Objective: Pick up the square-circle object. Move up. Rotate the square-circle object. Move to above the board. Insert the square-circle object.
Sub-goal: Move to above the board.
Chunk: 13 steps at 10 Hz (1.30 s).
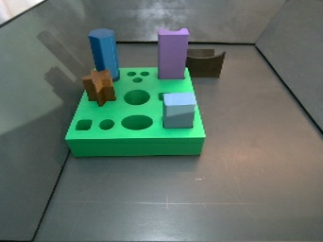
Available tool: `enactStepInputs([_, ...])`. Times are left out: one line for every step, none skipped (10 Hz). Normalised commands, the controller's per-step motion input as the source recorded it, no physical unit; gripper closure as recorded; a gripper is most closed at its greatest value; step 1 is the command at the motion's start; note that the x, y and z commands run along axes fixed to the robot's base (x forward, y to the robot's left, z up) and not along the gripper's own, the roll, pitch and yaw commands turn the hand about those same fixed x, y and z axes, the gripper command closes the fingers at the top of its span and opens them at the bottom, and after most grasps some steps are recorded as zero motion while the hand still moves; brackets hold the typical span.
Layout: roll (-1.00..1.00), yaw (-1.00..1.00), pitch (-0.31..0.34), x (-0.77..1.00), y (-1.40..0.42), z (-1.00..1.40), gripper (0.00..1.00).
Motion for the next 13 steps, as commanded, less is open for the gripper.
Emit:
enactStepInputs([0.00, 1.00, 0.082, 0.17, -1.00, 0.21, 1.00])
enactStepInputs([0.00, 1.00, 0.092, 0.19, -1.00, 0.21, 1.00])
enactStepInputs([0.00, 1.00, 0.101, 0.21, -1.00, 0.22, 1.00])
enactStepInputs([0.00, 1.00, 0.110, 0.22, -0.89, 0.19, 1.00])
enactStepInputs([0.00, 1.00, 0.118, 0.19, -0.61, 0.14, 1.00])
enactStepInputs([0.01, 1.00, 0.126, 0.15, -0.38, 0.09, 1.00])
enactStepInputs([0.02, 1.00, 0.136, 0.11, -0.17, 0.04, 1.00])
enactStepInputs([0.02, 1.00, 0.143, 0.09, -0.11, 0.03, 1.00])
enactStepInputs([0.03, 1.00, 0.154, 0.08, -0.08, 0.03, 1.00])
enactStepInputs([0.04, 1.00, 0.178, 0.08, -0.06, 0.02, 1.00])
enactStepInputs([0.04, 1.00, 0.204, 0.08, -0.05, 0.03, 1.00])
enactStepInputs([0.05, 1.00, 0.238, 0.08, -0.05, 0.03, 1.00])
enactStepInputs([0.07, 0.96, 0.271, 0.08, -0.04, 0.02, 1.00])
